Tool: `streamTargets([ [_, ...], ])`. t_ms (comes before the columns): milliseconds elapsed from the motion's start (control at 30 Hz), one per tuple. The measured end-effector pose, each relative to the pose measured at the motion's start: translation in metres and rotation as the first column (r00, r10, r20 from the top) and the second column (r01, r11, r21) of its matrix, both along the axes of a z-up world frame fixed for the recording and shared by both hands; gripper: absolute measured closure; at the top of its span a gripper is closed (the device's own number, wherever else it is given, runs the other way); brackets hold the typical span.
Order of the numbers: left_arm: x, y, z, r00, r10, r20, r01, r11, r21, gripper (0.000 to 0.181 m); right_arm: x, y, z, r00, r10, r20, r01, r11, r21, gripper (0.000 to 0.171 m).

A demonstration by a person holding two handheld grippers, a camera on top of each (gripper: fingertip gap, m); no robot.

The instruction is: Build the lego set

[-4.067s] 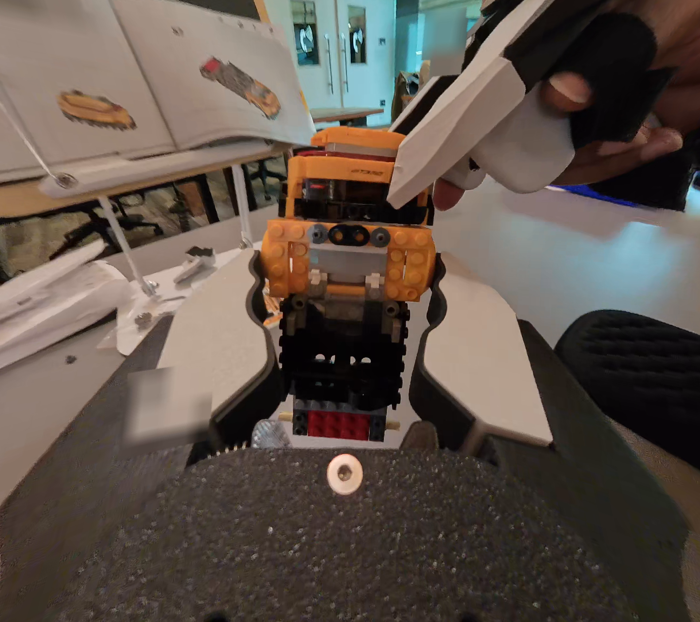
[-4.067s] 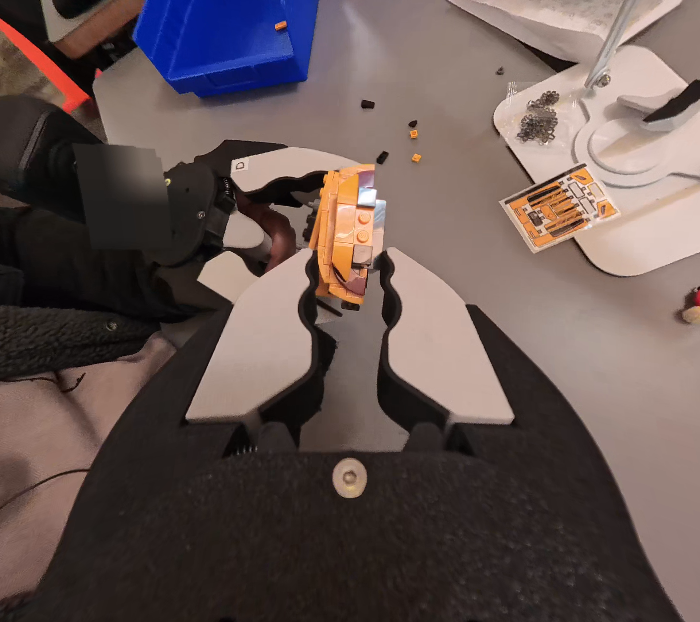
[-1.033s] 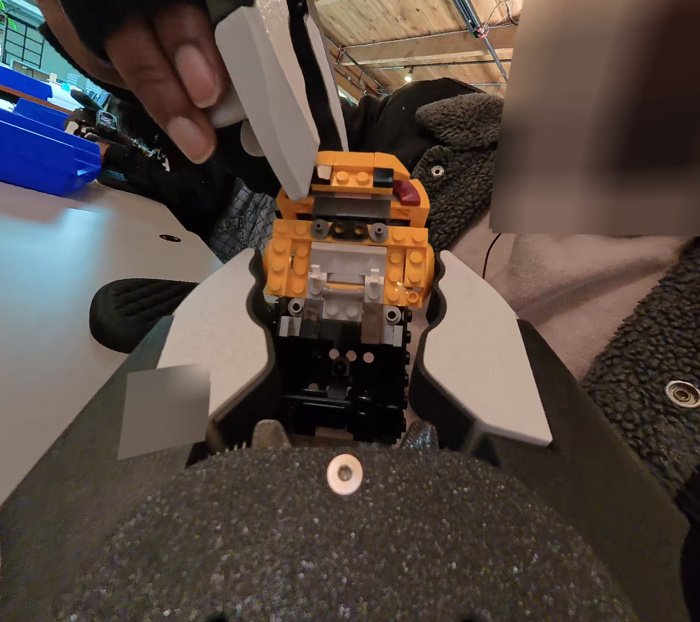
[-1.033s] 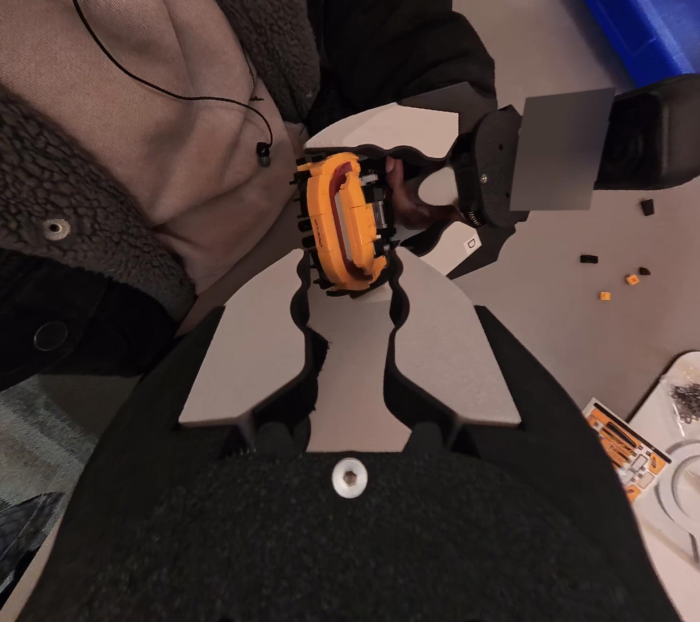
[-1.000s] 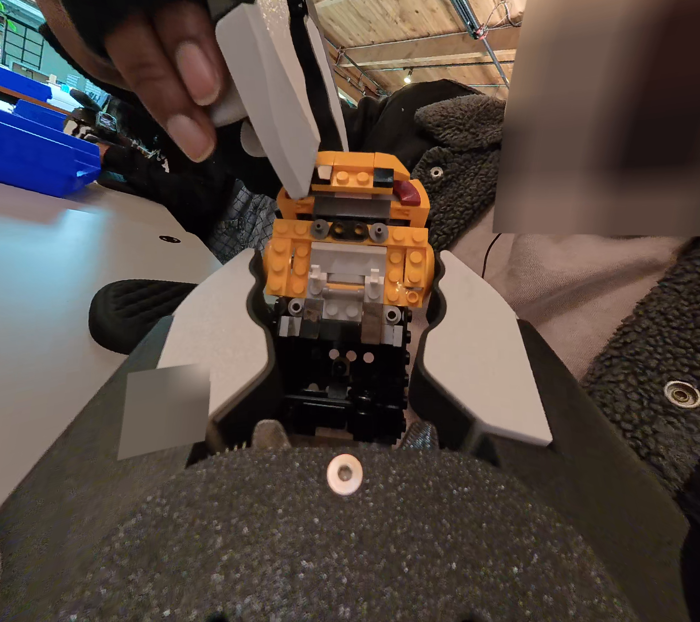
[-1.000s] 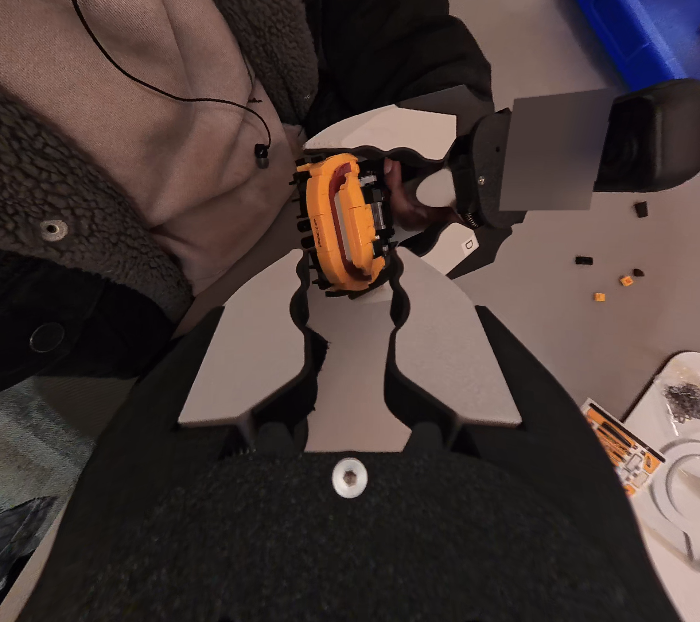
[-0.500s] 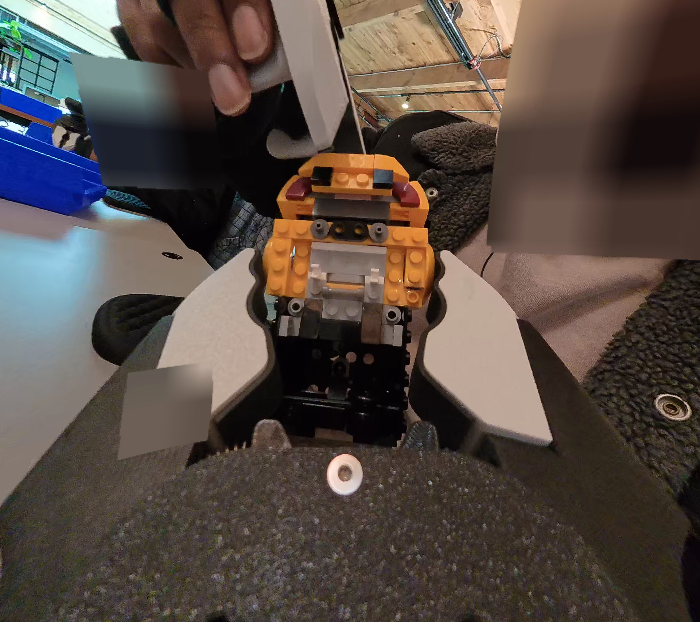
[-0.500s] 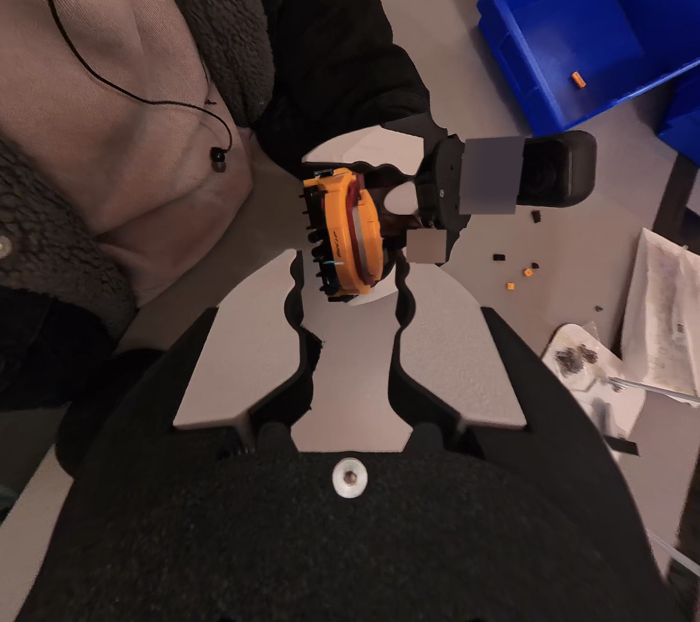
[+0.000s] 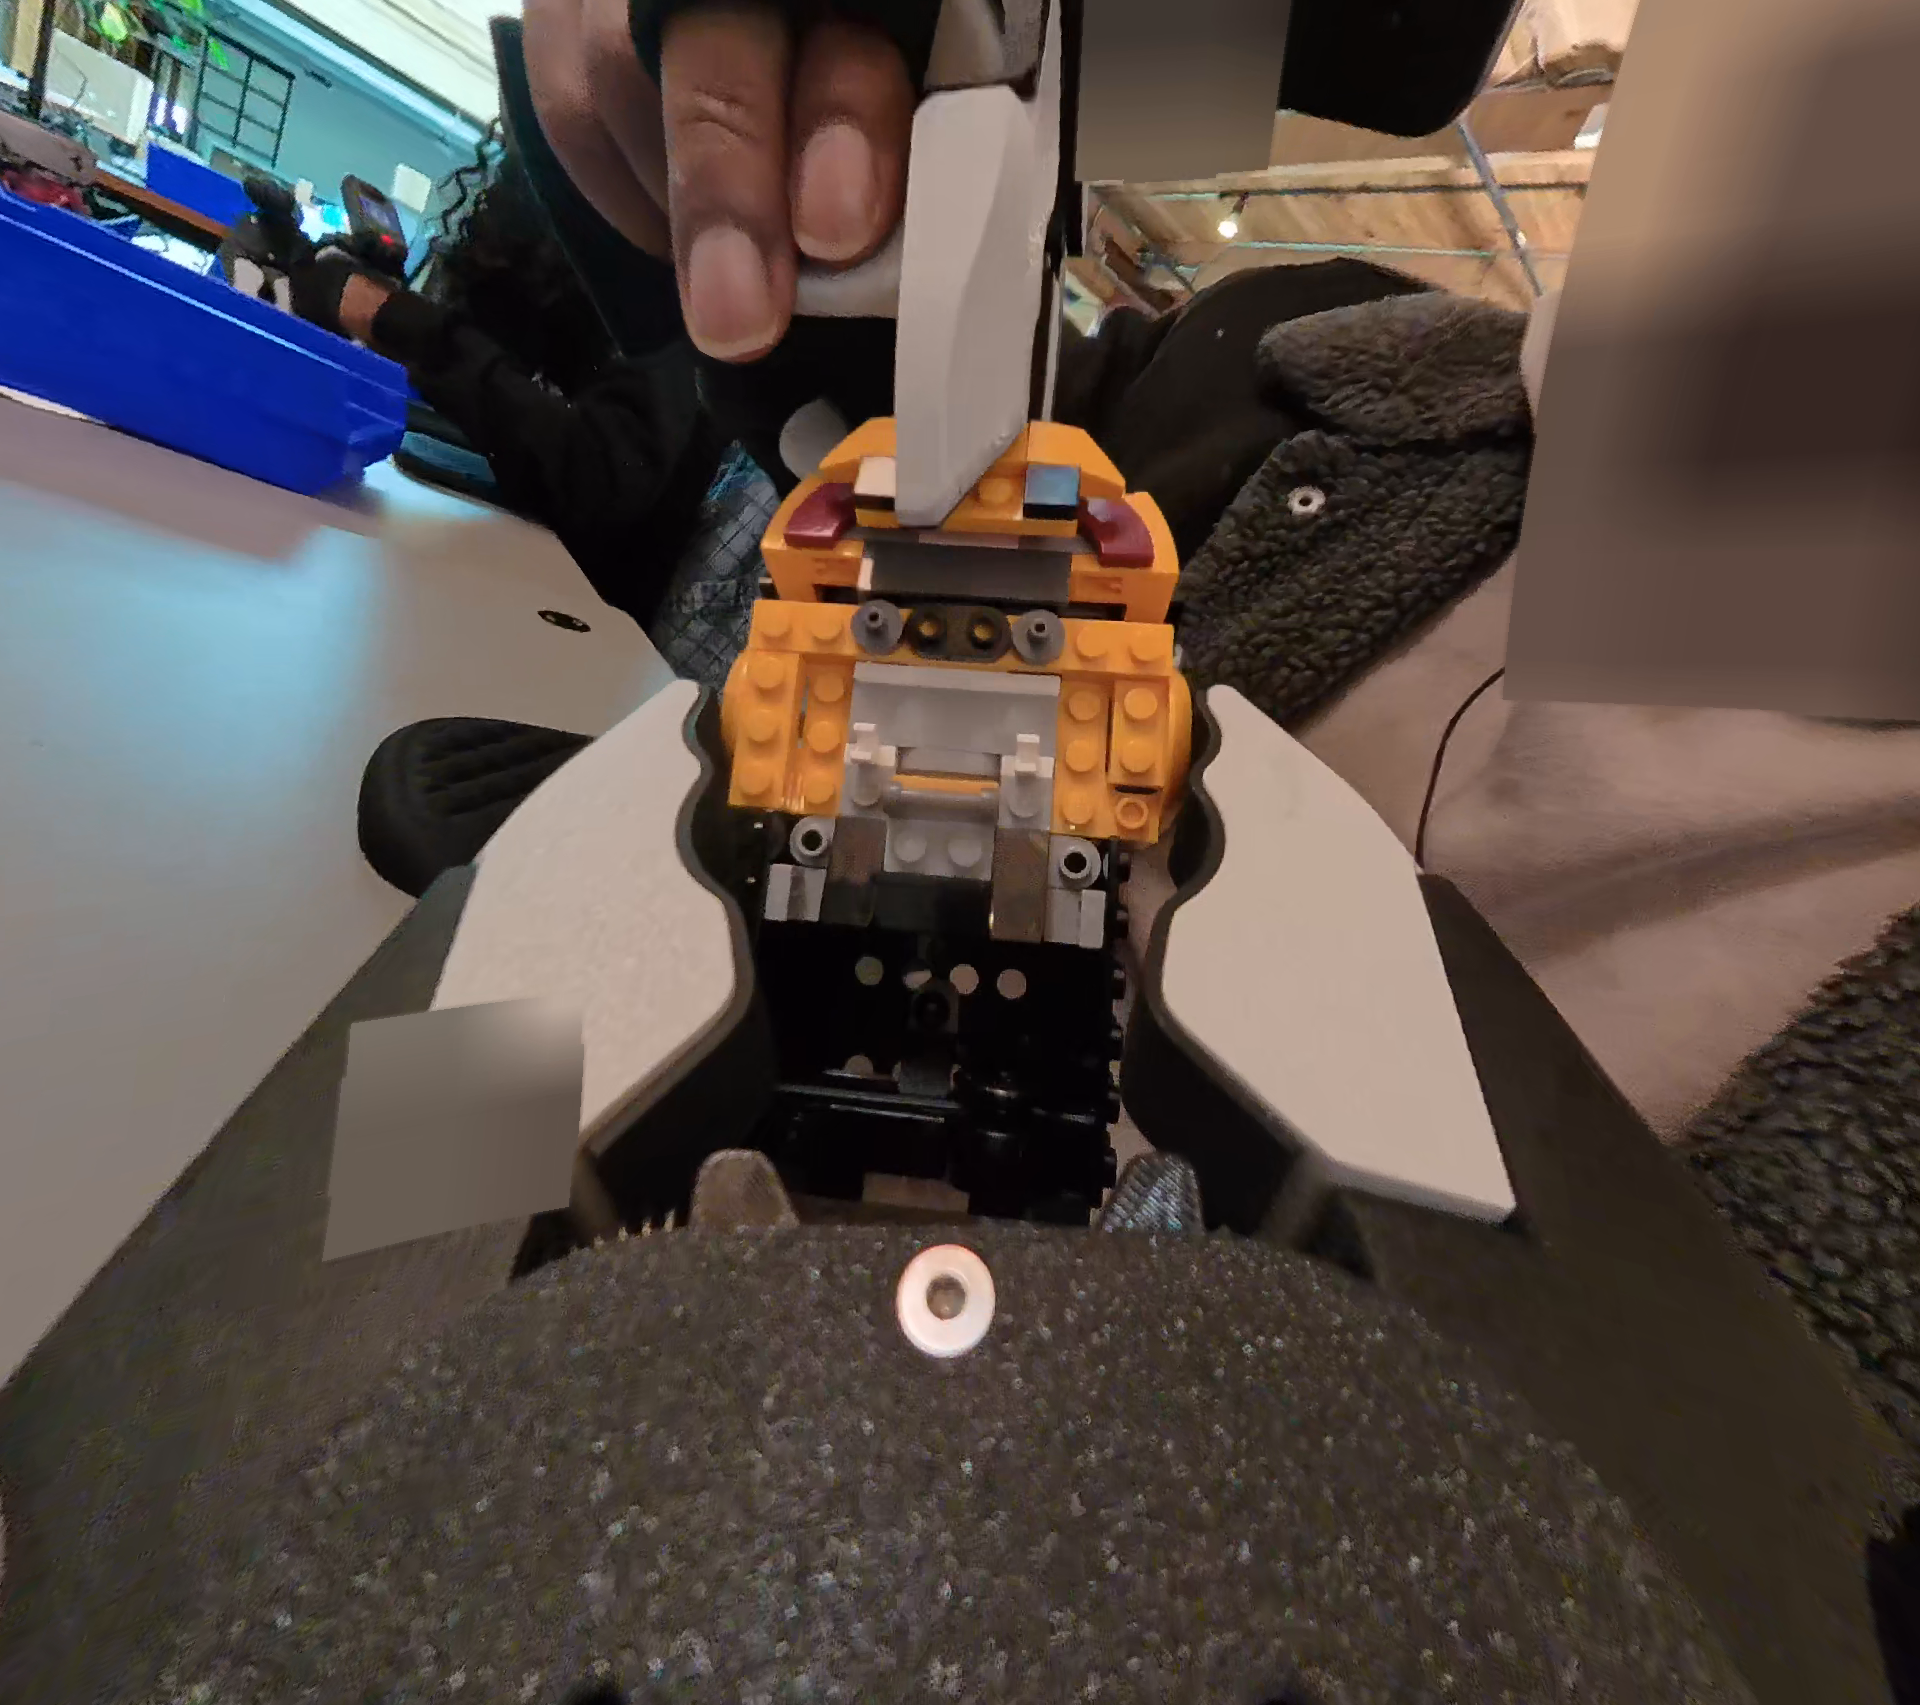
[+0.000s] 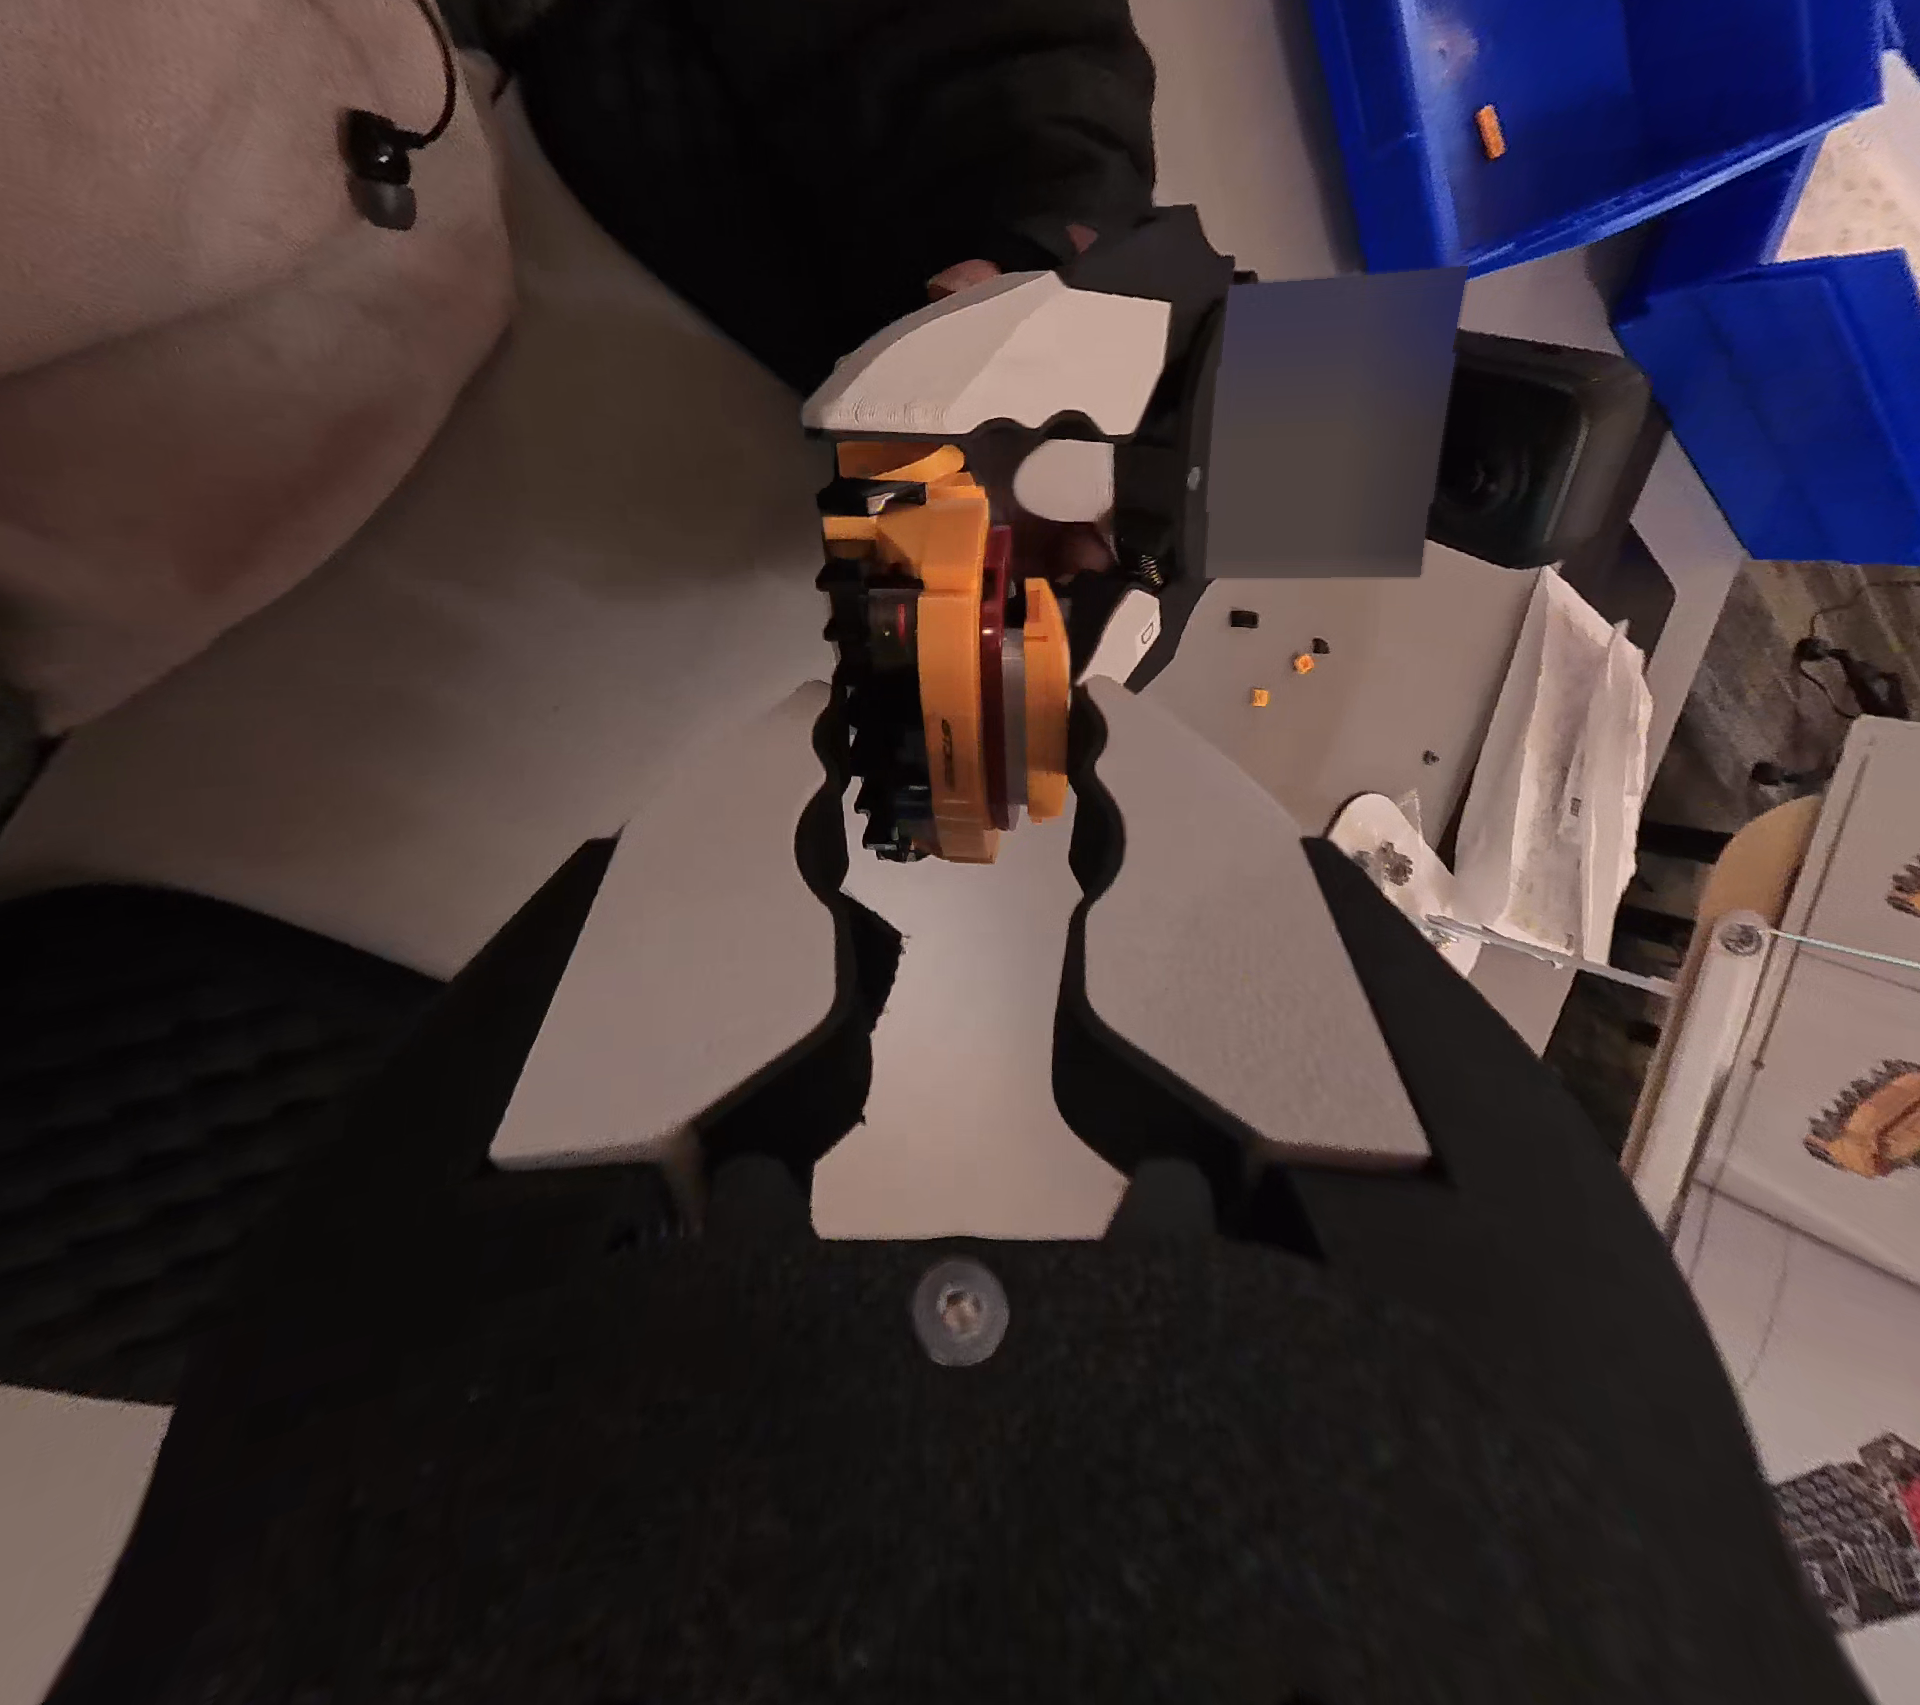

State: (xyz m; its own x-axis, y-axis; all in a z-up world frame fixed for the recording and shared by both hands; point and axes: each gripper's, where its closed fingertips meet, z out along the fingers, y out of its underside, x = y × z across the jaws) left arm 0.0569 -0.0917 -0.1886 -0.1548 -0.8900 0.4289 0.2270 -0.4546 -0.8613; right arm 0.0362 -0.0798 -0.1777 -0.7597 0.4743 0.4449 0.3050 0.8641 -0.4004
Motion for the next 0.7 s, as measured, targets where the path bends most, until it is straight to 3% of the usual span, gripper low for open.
streamTargets([
  [333, 0.012, -0.003, -0.019, 0.988, 0.005, -0.157, 0.001, 0.999, 0.033, 0.098, 0.017, -0.004, -0.017, 0.99, 0.107, 0.097, -0.11, 0.993, 0.033, 0.132],
  [700, 0.015, -0.008, -0.015, 0.989, -0.008, -0.146, 0.016, 0.999, 0.048, 0.098, 0.026, -0.01, -0.013, 0.968, 0.174, 0.179, -0.183, 0.983, 0.032, 0.132],
])
